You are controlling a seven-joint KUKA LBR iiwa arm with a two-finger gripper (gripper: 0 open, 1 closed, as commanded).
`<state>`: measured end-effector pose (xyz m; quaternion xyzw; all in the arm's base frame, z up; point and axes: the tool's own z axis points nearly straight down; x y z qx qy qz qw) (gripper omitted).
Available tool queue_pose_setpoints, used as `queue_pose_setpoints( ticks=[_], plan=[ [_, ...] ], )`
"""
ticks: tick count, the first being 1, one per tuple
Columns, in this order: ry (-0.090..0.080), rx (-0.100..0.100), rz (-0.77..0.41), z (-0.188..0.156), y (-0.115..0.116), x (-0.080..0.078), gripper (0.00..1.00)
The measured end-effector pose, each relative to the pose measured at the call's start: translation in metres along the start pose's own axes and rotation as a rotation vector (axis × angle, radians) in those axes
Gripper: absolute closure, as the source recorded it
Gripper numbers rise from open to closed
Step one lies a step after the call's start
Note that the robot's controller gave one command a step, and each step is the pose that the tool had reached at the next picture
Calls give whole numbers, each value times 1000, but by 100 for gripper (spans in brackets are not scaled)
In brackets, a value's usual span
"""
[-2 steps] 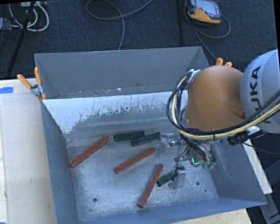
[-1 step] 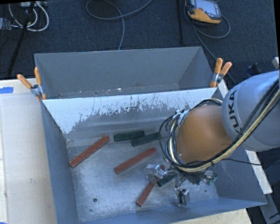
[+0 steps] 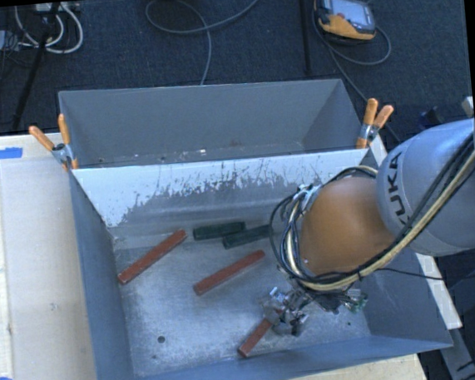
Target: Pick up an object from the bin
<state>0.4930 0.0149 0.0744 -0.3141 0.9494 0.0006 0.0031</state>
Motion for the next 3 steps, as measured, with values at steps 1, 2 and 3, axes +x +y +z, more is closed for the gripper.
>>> queue_pose_setpoints(
  ticks=[1, 2, 3],
  plan=[
    [4, -1, 2, 1, 0, 2, 0],
    [5, -1, 4, 1, 0, 2, 100],
    [0, 4, 129, -134, -12, 15, 100]
  ],
)
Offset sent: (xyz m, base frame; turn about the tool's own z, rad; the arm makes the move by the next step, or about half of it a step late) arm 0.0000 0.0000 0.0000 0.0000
